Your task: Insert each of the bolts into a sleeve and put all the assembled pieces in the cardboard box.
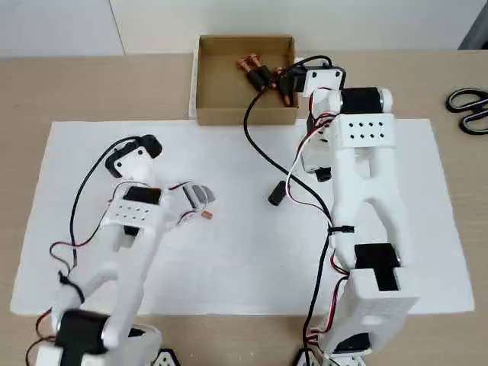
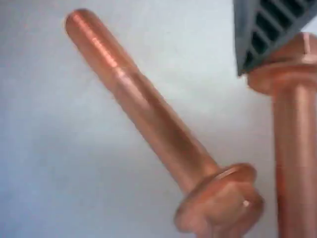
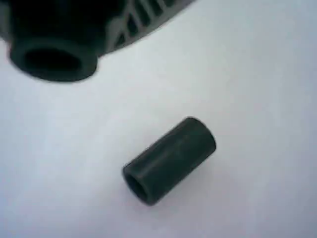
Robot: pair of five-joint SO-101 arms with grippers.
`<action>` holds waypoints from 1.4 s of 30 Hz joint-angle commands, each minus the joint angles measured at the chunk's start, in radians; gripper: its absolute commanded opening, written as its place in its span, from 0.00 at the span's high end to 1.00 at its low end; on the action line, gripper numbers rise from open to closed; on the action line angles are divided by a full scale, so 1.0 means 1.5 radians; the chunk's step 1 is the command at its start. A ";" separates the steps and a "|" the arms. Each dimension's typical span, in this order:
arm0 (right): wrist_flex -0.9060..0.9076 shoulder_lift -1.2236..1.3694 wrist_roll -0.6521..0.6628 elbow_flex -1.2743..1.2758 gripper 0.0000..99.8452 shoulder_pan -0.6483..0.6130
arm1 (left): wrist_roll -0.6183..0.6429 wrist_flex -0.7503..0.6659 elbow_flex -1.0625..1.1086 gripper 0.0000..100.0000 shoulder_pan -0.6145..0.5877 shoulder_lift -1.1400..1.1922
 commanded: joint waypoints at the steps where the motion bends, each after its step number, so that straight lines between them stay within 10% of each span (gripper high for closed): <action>1: -0.003 -0.040 -0.002 0.001 1.00 0.002 | 0.012 0.004 -0.049 0.68 -0.004 0.030; 17: -0.003 -0.039 -0.001 0.001 0.99 0.003 | 0.041 0.002 -0.067 0.69 -0.001 0.058; 27: -0.004 -0.039 0.000 0.001 0.99 0.003 | 0.036 -0.014 -0.066 0.97 0.000 0.060; 42: -0.004 -0.039 0.000 0.001 0.99 0.003 | -0.055 -0.014 -0.068 0.99 0.018 0.057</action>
